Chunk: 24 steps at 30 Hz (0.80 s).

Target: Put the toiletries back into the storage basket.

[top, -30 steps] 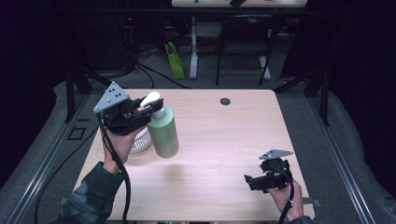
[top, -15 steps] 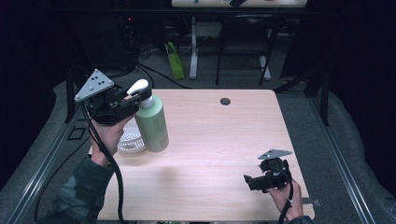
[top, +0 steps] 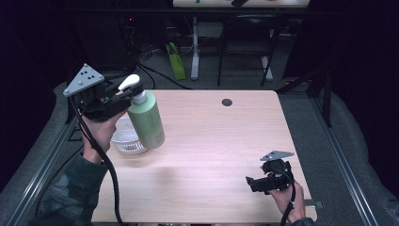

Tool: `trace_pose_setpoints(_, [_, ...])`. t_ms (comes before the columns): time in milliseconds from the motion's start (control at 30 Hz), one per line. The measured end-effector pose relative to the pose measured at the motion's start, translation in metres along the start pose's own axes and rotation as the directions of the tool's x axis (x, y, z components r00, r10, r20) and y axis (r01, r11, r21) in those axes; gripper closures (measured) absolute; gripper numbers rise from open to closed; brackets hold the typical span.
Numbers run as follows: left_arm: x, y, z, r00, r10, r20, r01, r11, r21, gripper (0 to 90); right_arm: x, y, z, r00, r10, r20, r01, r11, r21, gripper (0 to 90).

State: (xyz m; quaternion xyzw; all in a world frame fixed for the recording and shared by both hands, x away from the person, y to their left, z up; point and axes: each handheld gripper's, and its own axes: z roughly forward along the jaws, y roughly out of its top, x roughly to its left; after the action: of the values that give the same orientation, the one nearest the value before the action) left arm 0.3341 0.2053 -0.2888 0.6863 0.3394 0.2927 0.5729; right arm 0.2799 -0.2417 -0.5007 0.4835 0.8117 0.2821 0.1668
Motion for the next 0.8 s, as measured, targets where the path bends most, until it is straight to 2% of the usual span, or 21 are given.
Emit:
trace_pose_setpoints(667, [0.022,0.010,-0.011,0.9974,-0.005,-0.072,0.004,1.0000,-0.009,67.7,0.001,0.001,0.002,1.0000,-0.009,-0.004,0.009,1.000,0.004,2.1])
trace_pose_setpoints(800, [0.027,0.010,-0.012,0.9962,-0.002,-0.087,0.002,1.0000,0.001,67.7,0.000,0.001,0.001,1.0000,-0.009,-0.001,0.009,1.000,0.005,2.2])
